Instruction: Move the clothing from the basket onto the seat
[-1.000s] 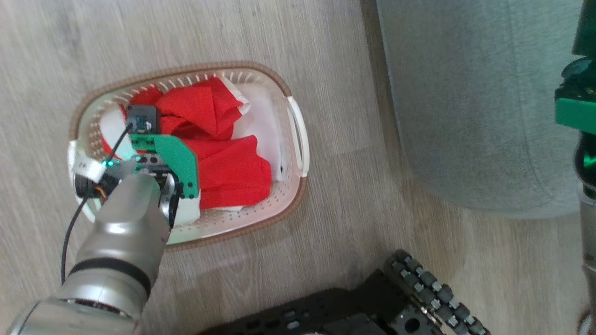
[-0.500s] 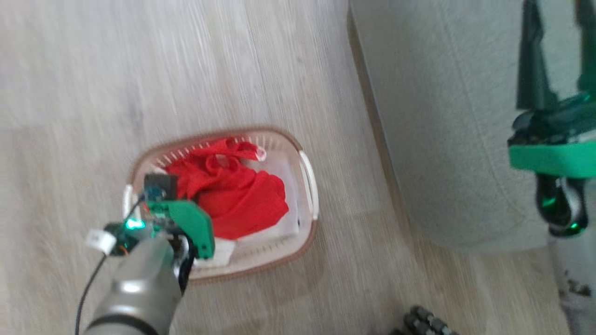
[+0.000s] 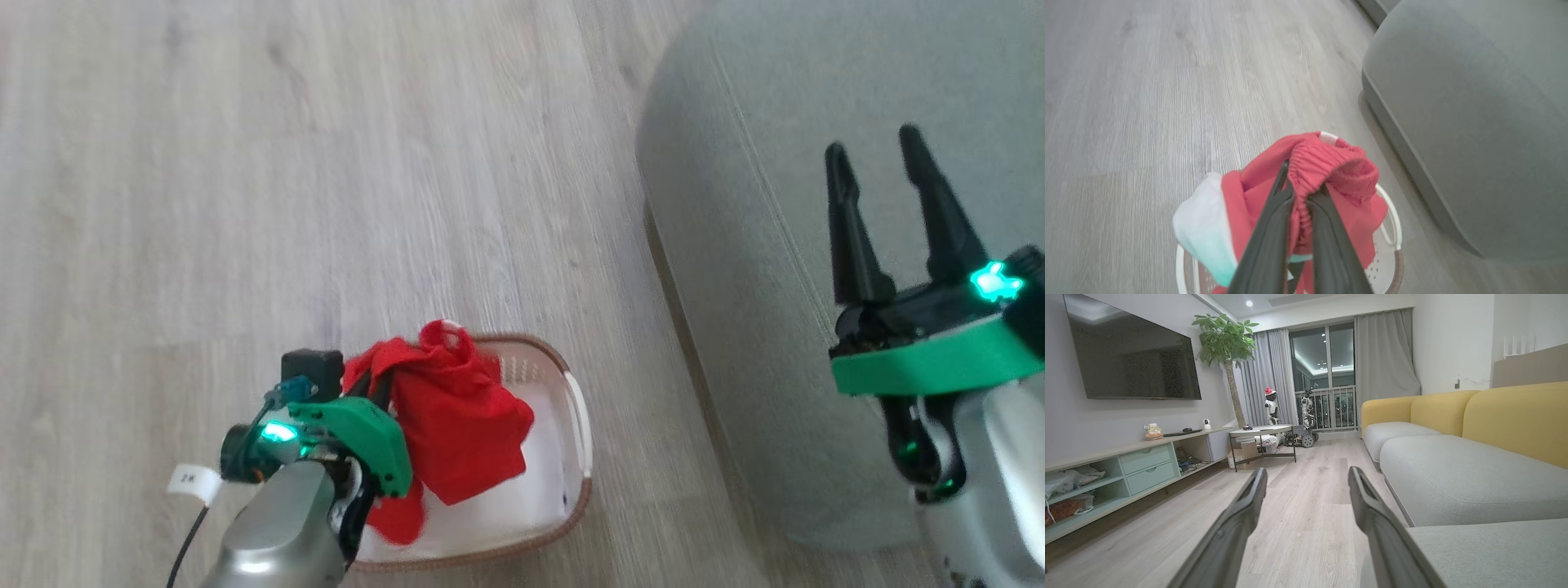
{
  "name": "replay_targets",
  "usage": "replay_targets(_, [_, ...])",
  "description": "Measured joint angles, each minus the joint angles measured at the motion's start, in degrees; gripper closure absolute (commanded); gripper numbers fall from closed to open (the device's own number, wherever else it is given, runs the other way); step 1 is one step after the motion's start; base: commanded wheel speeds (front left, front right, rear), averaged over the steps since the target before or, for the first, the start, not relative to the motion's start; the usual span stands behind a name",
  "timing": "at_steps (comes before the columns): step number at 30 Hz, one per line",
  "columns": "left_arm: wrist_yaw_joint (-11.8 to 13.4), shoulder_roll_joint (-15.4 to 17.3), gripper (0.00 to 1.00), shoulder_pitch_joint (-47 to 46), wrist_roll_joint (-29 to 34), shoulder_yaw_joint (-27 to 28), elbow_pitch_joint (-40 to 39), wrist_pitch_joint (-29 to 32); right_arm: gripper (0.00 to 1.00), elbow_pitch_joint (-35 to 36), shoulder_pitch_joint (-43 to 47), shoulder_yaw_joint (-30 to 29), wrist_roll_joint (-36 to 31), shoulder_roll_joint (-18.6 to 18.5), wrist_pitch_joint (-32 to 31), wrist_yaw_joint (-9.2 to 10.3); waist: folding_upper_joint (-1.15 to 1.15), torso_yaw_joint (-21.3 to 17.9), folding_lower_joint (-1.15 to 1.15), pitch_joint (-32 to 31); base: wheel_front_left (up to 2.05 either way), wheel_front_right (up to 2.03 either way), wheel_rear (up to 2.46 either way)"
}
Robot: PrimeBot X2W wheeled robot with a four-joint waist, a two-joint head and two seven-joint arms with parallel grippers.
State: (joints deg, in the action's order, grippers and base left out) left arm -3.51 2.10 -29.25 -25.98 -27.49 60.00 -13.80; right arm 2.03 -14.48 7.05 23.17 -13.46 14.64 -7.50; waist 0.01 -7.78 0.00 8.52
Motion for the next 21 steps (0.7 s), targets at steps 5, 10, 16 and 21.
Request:
replay_targets(5, [-0.01, 0.23, 1.00, 2.82, 0.02, 2.08, -8.51, -0.38, 0.00, -0.24, 2.40, -0.02, -0.51, 0.60, 0.00, 0.00, 0.00, 1.88, 0.00, -3.46, 0.00, 0.00, 0.00])
replay_targets(10, [0.52, 0.67, 1.00, 3.97, 0.59, 2.33, -14.70, -0.38, 0.00, -0.44, 3.63, 0.07, -0.87, 0.79, 0.00, 0.00, 0.00, 3.29, 0.00, -5.09, 0.00, 0.00, 0.00])
replay_targets(16, [1.09, 1.42, 1.00, 3.98, 1.27, 2.25, -24.90, -0.31, 0.00, -0.75, 5.19, 0.57, -0.99, 1.03, 0.00, 0.00, 0.00, 4.31, 0.00, -6.87, 0.00, 0.00, 0.00])
replay_targets(21, [2.41, 2.52, 1.00, 3.99, 1.53, 2.07, -35.54, 2.68, 0.00, -0.91, 6.09, 1.58, -0.99, 1.64, 0.00, 0.00, 0.00, 4.55, 0.00, -7.90, 0.00, 0.00, 0.00])
